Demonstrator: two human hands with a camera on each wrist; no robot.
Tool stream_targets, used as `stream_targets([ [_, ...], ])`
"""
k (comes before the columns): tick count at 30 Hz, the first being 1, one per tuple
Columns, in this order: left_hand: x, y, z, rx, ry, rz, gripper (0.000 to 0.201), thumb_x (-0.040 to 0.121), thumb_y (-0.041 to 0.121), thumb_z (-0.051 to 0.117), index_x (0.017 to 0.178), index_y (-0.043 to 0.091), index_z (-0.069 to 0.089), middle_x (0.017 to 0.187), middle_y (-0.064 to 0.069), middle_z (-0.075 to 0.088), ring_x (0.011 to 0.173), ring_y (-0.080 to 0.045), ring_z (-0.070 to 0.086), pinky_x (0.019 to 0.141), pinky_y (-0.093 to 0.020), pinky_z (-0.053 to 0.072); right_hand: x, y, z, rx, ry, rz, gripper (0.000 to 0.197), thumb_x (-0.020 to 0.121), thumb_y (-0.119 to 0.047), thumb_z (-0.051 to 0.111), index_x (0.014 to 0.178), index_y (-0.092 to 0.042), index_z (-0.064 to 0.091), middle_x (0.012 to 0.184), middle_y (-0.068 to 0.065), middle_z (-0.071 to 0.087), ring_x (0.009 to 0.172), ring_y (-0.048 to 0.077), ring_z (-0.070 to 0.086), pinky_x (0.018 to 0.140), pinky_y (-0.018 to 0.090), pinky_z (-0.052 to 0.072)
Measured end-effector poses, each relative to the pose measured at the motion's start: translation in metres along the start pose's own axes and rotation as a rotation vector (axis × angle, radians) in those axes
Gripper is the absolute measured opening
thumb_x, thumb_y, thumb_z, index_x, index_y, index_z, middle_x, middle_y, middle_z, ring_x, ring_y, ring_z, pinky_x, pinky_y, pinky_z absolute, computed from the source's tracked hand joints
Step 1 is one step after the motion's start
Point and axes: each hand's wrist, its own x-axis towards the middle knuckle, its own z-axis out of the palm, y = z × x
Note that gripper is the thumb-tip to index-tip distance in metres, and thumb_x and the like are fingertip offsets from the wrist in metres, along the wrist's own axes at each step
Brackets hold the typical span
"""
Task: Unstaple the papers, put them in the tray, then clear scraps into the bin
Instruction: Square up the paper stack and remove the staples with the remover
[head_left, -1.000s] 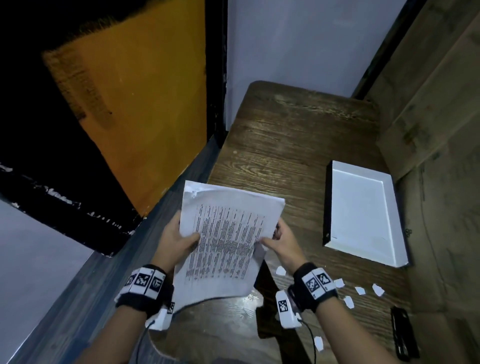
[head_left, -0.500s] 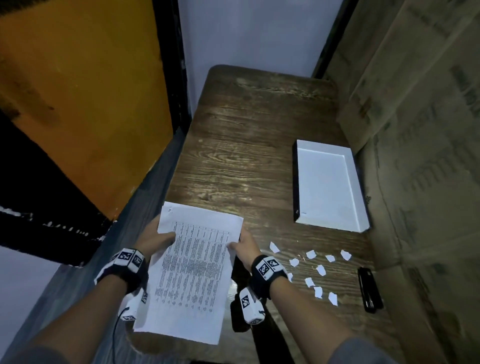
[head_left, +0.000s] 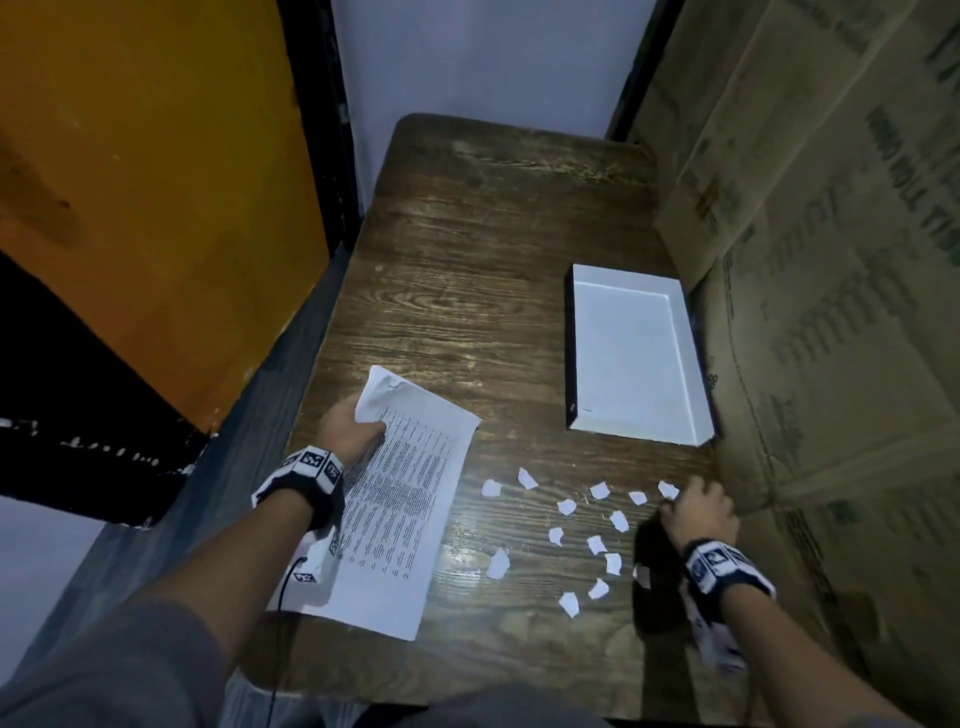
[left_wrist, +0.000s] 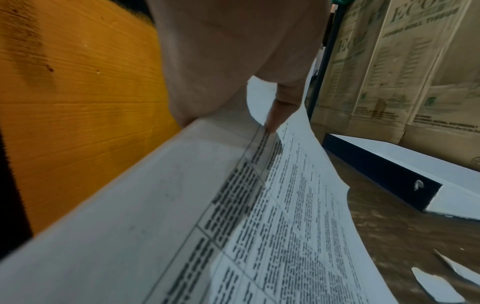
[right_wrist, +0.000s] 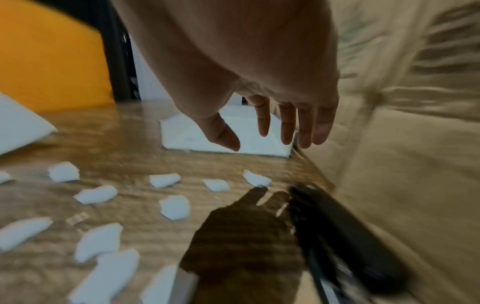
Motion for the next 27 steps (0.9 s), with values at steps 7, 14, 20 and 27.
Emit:
stream_targets([
  [7, 0.008, 0.011, 0.012, 0.102, 0.009, -0.009, 0.027, 0.075, 0.004, 0.06, 0.1, 0.014, 0.062, 0.103, -0.016, 0.069, 0.097, -0.035, 0.063, 0.083, -0.04, 0.049, 0.035, 0.057, 0.042, 0.08, -0.227, 0.071, 0.067, 0.081, -0.016, 0.069, 0.132, 0.008, 0.033, 0.135, 0.031, 0.039, 0.121, 0.047, 0.044, 0.099, 0.049, 0.041],
  [14, 0.012, 0.016, 0.022, 0.119, 0.004, 0.003, 0.054, 0.074, 0.005, 0.064, 0.126, 0.015, 0.055, 0.112, -0.009, 0.066, 0.096, -0.025, 0.06, 0.079, -0.031, 0.044, 0.055, 0.067, 0.054, 0.033, -0.241, 0.121, 0.051, 0.083, -0.016, 0.066, 0.124, 0.008, 0.046, 0.129, 0.03, 0.048, 0.121, 0.042, 0.044, 0.101, 0.045, 0.038],
  [20, 0.002, 0.032, 0.022, 0.027, -0.068, 0.043, 0.057, 0.079, 0.006, 0.065, 0.133, 0.015, 0.049, 0.115, -0.005, 0.062, 0.104, -0.024, 0.059, 0.081, -0.031, 0.043, 0.028, 0.017, -0.004, 0.611, -0.227, -0.041, 0.042, 0.083, -0.004, 0.067, 0.109, -0.002, 0.034, 0.113, 0.026, 0.054, 0.101, 0.036, 0.054, 0.084, 0.042, 0.045],
  [27, -0.013, 0.04, 0.025, -0.114, -0.146, 0.12, 0.063, 0.081, -0.009, 0.052, 0.138, 0.016, 0.044, 0.124, -0.01, 0.061, 0.107, -0.028, 0.062, 0.075, -0.026, 0.051, -0.021, -0.143, -0.063, 1.664, -0.44, -0.257, 0.024, 0.088, 0.001, 0.058, 0.1, -0.017, 0.049, 0.083, 0.012, 0.066, 0.065, 0.02, 0.066, 0.061, 0.039, 0.053],
])
